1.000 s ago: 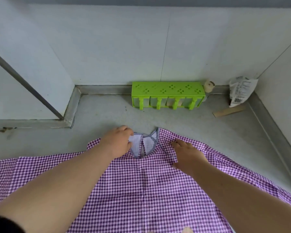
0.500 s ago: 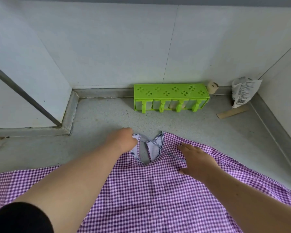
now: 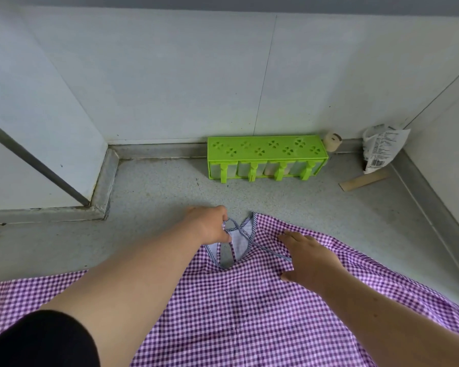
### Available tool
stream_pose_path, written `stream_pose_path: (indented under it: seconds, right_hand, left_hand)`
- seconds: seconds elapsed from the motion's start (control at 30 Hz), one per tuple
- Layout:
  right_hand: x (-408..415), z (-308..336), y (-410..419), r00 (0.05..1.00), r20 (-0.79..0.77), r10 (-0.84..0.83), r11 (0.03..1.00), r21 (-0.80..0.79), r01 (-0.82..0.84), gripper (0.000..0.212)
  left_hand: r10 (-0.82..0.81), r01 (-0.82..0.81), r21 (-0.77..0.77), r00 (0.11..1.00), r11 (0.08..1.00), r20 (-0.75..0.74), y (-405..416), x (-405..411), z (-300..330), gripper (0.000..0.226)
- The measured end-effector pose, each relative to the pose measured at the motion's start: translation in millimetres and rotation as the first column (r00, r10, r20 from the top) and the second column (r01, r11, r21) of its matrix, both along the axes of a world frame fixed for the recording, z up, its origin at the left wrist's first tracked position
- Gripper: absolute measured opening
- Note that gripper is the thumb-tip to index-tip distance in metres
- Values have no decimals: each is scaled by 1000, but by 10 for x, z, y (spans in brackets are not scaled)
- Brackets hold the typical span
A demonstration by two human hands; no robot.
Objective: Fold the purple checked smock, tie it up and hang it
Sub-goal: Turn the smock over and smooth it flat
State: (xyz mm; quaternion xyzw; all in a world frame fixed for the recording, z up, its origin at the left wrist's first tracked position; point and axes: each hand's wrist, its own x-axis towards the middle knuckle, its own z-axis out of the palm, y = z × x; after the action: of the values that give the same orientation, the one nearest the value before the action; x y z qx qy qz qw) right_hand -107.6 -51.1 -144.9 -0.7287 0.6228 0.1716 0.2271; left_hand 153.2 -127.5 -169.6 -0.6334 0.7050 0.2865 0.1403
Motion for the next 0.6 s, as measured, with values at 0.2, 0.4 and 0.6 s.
stream_pose_path:
  seconds: [0.2, 0.4, 0.6]
  right_hand:
    - [5, 23, -1, 1000, -5, 7, 1000, 11, -6, 107]
    - [-9, 29, -1, 1000, 5, 14, 1000, 15, -14, 106]
    - [-18, 8, -9, 1000, 8, 24, 1000, 17, -24, 106]
  left_hand:
    - [160, -167, -17, 968, 986, -196, -41, -125, -114, 7]
    - [421, -463, 49, 750, 885, -510, -273, -110, -8, 9]
    - [598, -756, 118, 402, 644, -693, -597, -9, 80, 8]
